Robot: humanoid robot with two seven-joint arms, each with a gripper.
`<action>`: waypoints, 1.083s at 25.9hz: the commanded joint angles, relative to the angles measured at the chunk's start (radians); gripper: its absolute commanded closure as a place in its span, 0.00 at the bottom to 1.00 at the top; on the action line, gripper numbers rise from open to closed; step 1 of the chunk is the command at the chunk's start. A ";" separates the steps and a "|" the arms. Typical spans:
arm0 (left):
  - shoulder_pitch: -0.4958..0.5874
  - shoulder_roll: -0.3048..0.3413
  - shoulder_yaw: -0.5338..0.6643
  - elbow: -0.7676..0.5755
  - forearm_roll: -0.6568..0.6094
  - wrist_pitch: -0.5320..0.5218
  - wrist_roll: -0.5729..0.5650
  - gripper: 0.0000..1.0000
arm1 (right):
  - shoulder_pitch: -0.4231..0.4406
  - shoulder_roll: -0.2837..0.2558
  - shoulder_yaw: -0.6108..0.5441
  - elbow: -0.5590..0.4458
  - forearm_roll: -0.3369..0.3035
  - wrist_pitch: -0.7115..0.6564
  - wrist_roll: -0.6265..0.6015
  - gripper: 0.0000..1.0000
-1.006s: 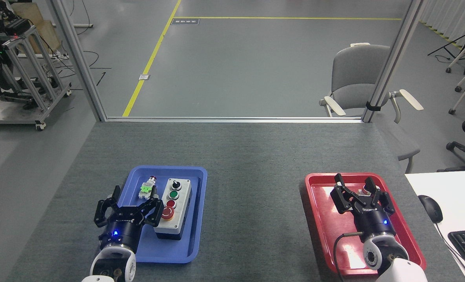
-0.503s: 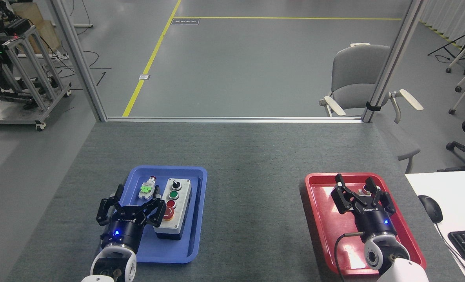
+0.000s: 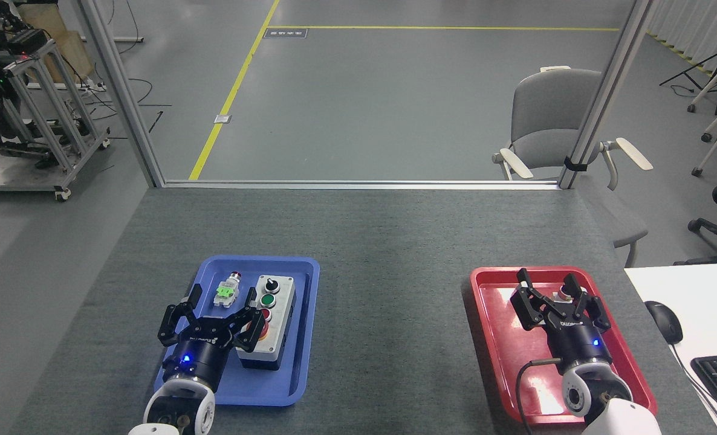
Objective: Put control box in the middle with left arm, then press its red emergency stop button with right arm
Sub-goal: 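Move the left gripper toward the grey control box in the blue tray, then position the left gripper around the near end of the control box and close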
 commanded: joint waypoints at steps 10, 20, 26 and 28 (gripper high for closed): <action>0.010 -0.036 -0.071 0.032 -0.012 0.083 0.055 0.02 | 0.002 0.004 0.000 0.000 0.000 0.000 0.000 0.00; 0.022 -0.066 -0.133 0.085 -0.012 0.205 0.115 0.01 | 0.002 0.007 0.000 0.000 0.000 0.000 0.000 0.00; 0.024 -0.086 -0.142 0.153 -0.013 0.208 0.145 0.01 | 0.002 0.007 0.000 0.000 0.000 0.000 0.000 0.00; 0.024 -0.086 -0.142 0.157 -0.013 0.208 0.148 0.01 | 0.002 0.007 0.000 0.001 0.001 0.000 0.000 0.00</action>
